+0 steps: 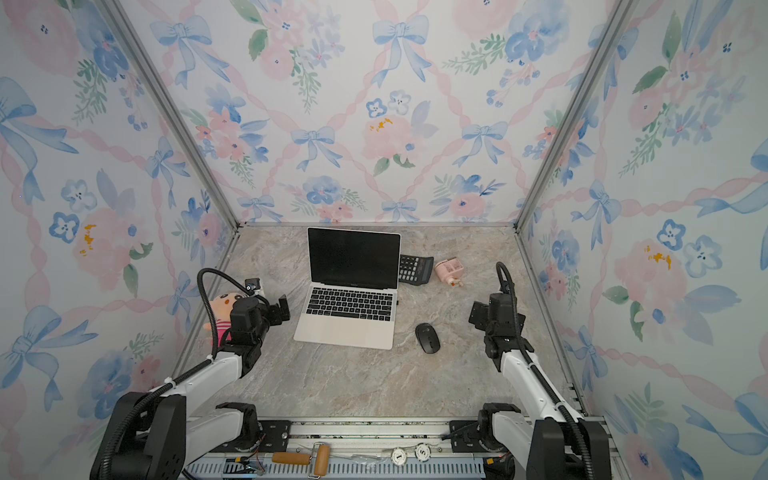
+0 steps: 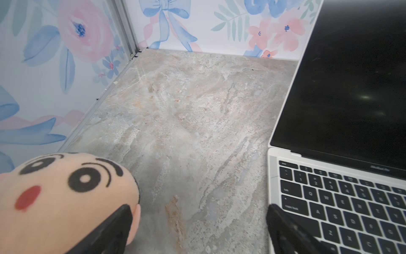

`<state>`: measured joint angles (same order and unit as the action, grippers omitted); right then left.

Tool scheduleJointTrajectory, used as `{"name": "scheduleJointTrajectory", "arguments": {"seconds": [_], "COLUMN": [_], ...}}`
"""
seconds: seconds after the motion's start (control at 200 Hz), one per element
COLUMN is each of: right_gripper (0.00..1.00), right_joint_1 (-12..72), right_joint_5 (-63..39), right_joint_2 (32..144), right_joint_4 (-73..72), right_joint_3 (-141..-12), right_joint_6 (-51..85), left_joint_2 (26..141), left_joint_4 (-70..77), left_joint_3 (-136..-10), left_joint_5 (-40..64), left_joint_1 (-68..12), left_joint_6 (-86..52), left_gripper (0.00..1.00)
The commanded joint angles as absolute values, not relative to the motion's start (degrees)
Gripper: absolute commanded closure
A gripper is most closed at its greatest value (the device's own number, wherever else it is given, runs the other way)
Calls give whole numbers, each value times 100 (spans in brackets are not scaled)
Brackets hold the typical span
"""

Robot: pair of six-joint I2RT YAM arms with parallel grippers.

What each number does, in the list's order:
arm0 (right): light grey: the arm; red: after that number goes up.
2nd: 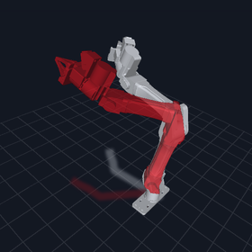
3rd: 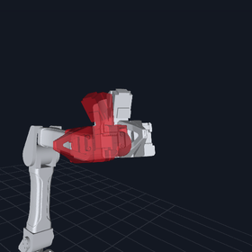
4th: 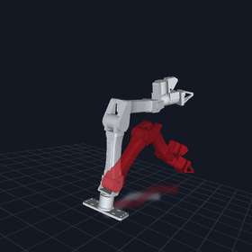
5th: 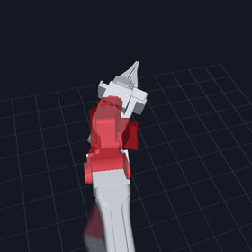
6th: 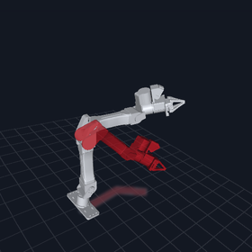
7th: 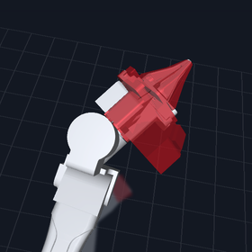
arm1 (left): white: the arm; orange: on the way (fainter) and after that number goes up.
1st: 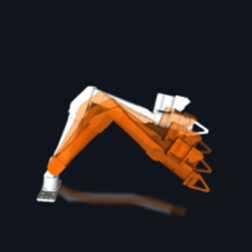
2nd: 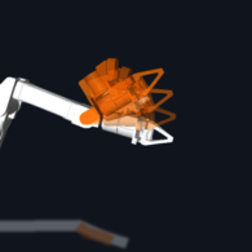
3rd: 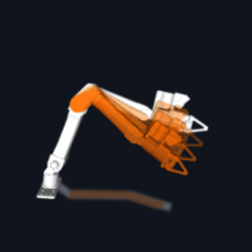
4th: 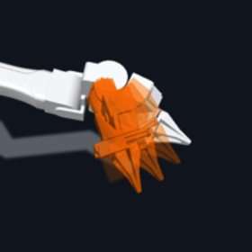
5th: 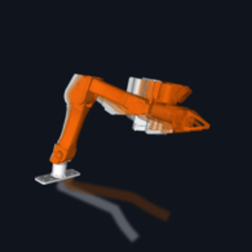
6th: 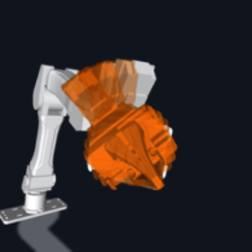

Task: Insert the wireless mouse receiver into the laptop
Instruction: Reset both arms

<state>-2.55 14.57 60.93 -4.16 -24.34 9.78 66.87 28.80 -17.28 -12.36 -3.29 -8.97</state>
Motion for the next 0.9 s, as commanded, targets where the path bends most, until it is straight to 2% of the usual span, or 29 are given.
{"name": "scheduleJointTrajectory", "arguments": {"seconds": [0.0, 0.15, 0.31, 0.455, 0.56, 0.66, 0.745, 0.89], "right_gripper": [4, 4, 4, 4, 4, 4, 4, 4], "right_joint_1": [-450, -473, -459, -321, 8, 145, 407, 424], "right_joint_5": [896, 465, -7, -46, 523, 1108, 1600, 1596], "right_joint_2": [6387, 7154, 7704, 8363, 8952, 8689, 8841, 8808], "right_joint_4": [-2290, -3936, -4670, -5767, -6493, -5316, -5335, -5200], "right_joint_3": [-2135, -1791, -1866, -1661, -1621, -2020, -2141, -2180], "right_joint_6": [840, 712, 607, 483, 295, 336, 170, 132], "left_joint_2": [6948, 7378, 7703, 8360, 8849, 8819, 8852, 8857], "left_joint_4": [4263, 5117, 5840, 6575, 6715, 6515, 6566, 6565], "left_joint_3": [-1423, -1313, -1260, -1210, -1384, -1458, -1450, -1459], "left_joint_5": [-855, -299, -13, 288, 539, 434, 411, 357], "left_joint_1": [-122, 4, 35, 114, 105, 97, 92, 62], "left_joint_6": [-685, -456, -200, -214, -118, -132, -141, -124], "left_gripper": [2, 2, 2, 2, 2, 2, 2, 2]}}
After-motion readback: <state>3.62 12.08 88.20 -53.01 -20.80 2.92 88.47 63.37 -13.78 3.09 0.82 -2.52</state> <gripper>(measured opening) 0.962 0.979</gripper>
